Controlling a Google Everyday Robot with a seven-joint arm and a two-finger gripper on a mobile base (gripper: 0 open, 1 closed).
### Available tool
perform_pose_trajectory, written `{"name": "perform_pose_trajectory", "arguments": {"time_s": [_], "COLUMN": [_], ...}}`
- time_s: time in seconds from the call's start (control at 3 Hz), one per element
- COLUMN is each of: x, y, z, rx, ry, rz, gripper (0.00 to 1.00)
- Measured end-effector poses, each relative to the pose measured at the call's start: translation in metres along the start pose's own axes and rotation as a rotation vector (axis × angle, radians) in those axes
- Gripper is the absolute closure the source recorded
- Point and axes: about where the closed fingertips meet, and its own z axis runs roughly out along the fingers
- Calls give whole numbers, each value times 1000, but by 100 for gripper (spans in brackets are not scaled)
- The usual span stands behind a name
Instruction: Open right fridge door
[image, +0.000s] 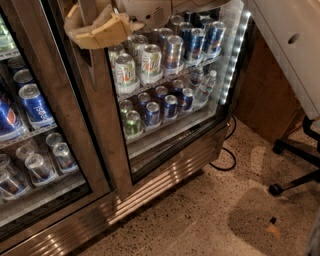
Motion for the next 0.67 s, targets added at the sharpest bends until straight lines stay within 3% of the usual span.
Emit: {"name": "perform_pose_trajectory", "arguments": {"time_s": [0.67], "x": [-6], "y": [4], "z": [-2], "rx": [4], "ry": [-2], "rz": [-2], "gripper": [100]}}
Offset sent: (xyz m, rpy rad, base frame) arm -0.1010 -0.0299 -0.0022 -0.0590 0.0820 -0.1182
